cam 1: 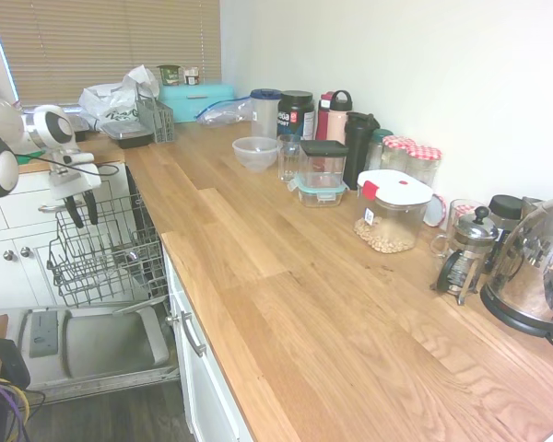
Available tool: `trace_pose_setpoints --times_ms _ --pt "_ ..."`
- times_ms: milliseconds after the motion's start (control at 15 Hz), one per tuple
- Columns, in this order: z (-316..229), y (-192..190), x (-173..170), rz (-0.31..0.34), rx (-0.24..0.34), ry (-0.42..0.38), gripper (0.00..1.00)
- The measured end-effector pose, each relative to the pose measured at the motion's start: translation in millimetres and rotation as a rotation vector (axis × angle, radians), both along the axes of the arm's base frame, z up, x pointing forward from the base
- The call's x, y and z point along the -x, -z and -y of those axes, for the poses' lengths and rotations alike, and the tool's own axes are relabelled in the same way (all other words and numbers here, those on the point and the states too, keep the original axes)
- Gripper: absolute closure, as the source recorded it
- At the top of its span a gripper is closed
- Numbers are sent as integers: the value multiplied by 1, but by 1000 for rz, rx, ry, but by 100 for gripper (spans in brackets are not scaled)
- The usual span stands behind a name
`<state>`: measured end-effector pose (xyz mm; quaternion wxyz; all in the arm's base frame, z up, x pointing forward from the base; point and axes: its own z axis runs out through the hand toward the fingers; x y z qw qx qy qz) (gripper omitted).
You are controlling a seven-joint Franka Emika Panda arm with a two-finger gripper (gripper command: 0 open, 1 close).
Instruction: Put the fork in the dishwasher
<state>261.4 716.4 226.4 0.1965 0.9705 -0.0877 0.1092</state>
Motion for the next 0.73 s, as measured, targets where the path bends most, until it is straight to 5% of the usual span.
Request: trace_pose_setpoints --times_ms 267,733 --pt "1 -98 2 48 -111 -1 0" --pt "77 -235 -79 43 -315 102 0"
